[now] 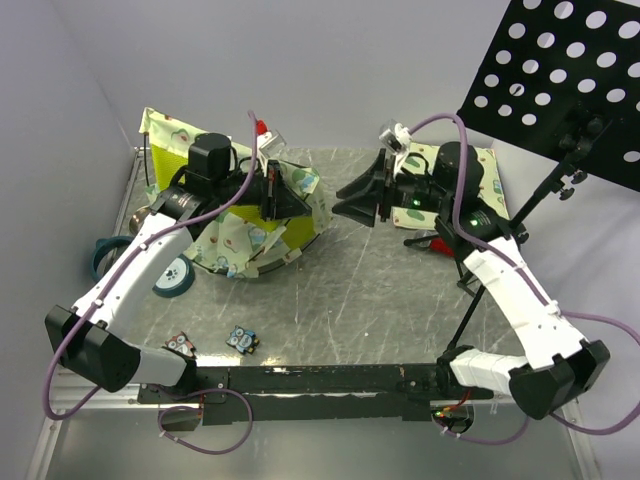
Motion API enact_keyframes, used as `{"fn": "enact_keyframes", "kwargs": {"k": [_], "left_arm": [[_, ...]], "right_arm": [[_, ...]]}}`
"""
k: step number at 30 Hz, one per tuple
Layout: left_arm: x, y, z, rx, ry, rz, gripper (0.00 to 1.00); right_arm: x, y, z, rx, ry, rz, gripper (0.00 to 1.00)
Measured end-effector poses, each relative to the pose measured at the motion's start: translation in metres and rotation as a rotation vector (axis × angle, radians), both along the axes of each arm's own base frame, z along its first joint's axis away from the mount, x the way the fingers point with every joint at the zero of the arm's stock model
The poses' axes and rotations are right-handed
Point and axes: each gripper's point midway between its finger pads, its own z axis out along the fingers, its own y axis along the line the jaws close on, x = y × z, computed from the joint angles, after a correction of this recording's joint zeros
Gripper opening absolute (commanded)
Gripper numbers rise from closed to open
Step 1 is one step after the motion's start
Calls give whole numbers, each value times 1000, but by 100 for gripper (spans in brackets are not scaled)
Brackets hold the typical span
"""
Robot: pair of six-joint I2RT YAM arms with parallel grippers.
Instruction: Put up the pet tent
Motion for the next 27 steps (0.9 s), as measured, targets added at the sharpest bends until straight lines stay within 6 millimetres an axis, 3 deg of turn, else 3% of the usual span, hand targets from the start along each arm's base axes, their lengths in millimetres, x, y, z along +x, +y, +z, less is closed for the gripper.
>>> {"fn": "enact_keyframes", "kwargs": {"k": [8,21,27], "left_arm": [[3,1,-17,34,-12,8,1],[5,-2,-27,63,-28,19,1],[8,-6,-33,71,-18,17,1]], "right_arm": [[44,8,-14,27,146,-149,57],[59,18,-22,64,312,-164,57],[61,22,-26,73,354,-172,52]]}}
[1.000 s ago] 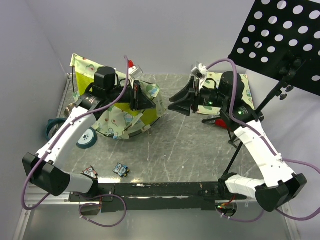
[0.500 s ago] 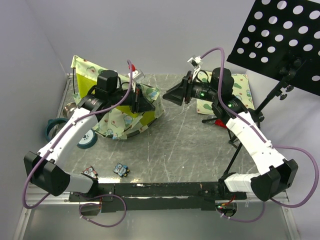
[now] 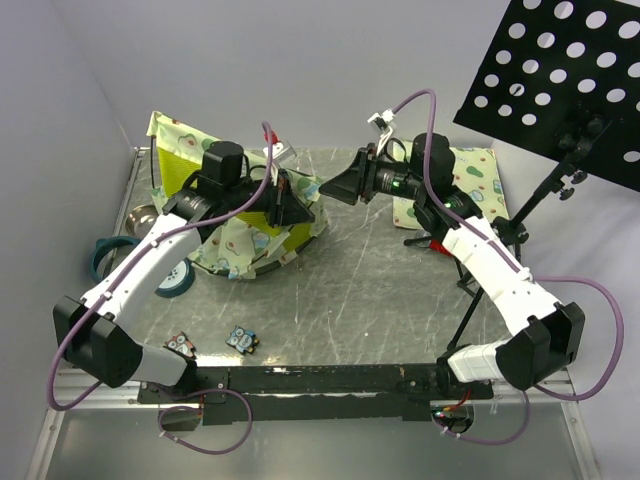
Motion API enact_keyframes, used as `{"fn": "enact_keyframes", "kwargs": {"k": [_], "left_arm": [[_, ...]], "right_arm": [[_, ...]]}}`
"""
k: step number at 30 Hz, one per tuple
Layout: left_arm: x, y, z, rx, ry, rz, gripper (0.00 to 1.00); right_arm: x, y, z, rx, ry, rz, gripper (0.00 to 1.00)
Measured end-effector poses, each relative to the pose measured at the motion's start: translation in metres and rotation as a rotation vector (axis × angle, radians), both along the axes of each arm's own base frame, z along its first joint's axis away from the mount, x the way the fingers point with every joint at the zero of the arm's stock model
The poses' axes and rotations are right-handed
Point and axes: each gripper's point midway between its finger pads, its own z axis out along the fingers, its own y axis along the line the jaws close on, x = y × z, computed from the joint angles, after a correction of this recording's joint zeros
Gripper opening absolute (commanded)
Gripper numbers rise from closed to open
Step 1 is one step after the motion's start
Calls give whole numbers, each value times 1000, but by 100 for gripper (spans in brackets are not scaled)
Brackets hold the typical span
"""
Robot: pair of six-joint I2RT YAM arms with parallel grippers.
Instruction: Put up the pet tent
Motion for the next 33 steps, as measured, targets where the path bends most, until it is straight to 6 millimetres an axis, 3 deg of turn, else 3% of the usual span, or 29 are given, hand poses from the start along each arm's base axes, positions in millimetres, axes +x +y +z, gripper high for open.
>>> {"fn": "enact_keyframes", "kwargs": {"k": [9,15,17,33], "left_arm": [[5,-4,-1,-3,-4,12,1],[6,-6,2,-15,2,15,1],[8,-7,-1,-14,6,15,1],[23,-17,-1,-81,118,34,1]], "right_arm": [[1,6,-12,-12,28,-25,40],[2,7,-22,-17,65,-44,18],[2,8,-22,-14,67,-44,1],[16,9,-24,34,30,-100,0]]}}
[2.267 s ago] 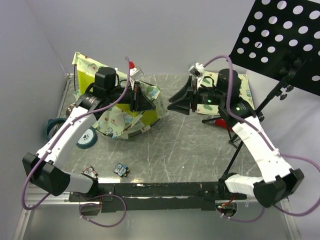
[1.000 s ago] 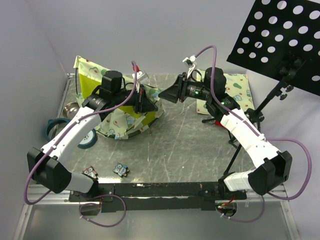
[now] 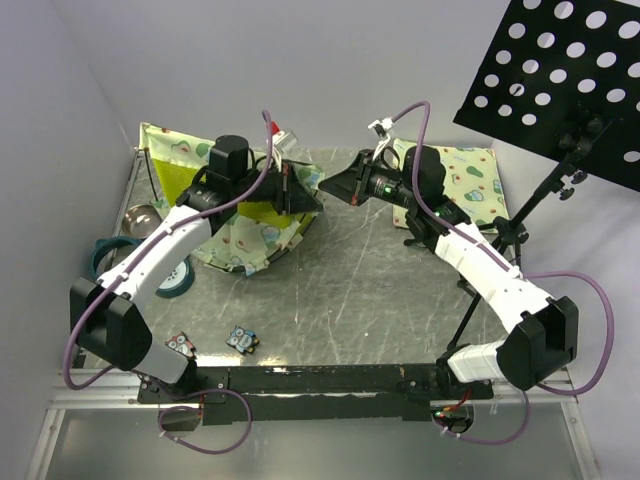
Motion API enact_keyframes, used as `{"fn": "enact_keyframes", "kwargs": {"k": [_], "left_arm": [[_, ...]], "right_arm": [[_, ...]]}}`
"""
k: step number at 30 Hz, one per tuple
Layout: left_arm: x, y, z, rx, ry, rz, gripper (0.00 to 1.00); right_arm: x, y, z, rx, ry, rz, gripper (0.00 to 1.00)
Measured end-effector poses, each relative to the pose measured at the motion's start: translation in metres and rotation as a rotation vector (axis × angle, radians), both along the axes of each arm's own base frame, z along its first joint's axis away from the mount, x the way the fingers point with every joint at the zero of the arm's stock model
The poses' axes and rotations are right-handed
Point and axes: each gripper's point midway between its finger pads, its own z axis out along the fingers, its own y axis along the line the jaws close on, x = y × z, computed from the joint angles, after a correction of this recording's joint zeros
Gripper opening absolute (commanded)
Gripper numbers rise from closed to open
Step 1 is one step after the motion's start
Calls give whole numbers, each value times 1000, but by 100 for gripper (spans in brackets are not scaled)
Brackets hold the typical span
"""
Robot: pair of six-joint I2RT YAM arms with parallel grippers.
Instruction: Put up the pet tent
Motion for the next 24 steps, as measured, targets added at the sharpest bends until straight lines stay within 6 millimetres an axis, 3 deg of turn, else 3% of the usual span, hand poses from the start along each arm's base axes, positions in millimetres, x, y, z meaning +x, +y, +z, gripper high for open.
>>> {"fn": "enact_keyframes", "kwargs": {"k": [7,15,18,24], "left_arm": [[12,-7,10,-62,42,4,1],[14,-11,7,-70,58,-12,1],[14,-11,6,-50,53,-19,15],[7,-3,-4,46,8,-36,22]], "right_arm": [[5,-2,-2,2,-54,-26,0],[4,-6,-11,-10,-91,-36,0],[4,-6,-11,-11,-91,-36,0],[-1,-12,-19,-15,-29,10,0]]}}
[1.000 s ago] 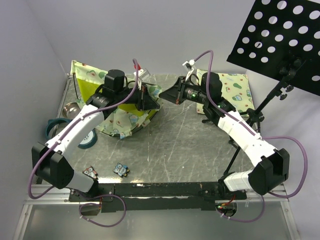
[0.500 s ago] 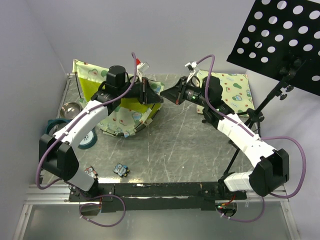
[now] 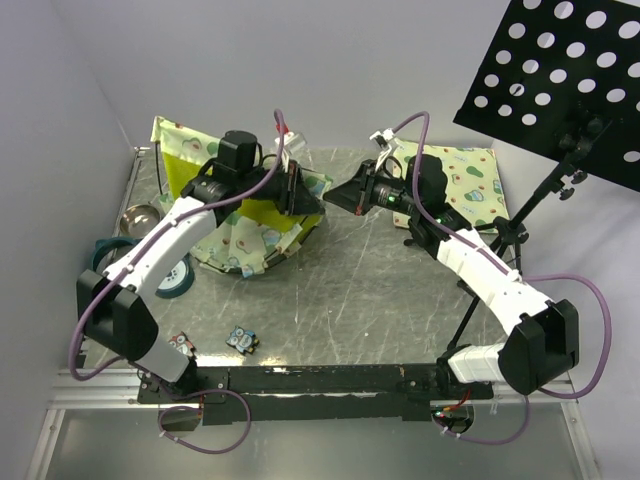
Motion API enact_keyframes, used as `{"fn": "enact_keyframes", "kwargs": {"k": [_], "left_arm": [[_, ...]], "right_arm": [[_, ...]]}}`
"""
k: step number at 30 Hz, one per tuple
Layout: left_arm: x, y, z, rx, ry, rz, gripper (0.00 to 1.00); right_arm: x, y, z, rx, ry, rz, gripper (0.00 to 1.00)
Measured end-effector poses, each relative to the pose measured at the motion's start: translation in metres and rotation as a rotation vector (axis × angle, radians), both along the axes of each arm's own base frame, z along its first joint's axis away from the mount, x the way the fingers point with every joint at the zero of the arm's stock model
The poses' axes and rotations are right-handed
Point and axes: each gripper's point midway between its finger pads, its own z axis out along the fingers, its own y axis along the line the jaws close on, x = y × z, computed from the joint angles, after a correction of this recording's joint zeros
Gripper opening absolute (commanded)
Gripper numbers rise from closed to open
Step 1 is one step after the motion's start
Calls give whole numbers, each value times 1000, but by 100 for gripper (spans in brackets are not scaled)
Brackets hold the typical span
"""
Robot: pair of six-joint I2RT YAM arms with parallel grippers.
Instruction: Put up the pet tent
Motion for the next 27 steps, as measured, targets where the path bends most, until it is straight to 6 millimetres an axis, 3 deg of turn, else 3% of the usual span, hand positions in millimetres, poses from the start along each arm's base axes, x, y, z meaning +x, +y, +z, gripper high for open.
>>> {"fn": "enact_keyframes", "kwargs": {"k": [4,10,11,12,13,27], "left_arm": [[-13,9,-13,54,-23,-14,27],[-23,10,-29,116,-15,-41,25],[-24,10,-30,121,-15,-43,22],[-24,10,-32,128,-16,-44,12],[-23,9,-34,133,-17,-42,1],[0,-20,-23,52,71,9,1]], "right_arm": [[-7,-1,-4,0,38,37,0],[-12,-1,-12,6,81,59,0],[-12,-1,-12,7,82,60,0],[-13,-1,-12,8,83,63,0],[-13,-1,-12,8,84,64,0],[4,-12,-16,-30,-39,-66,0]]}}
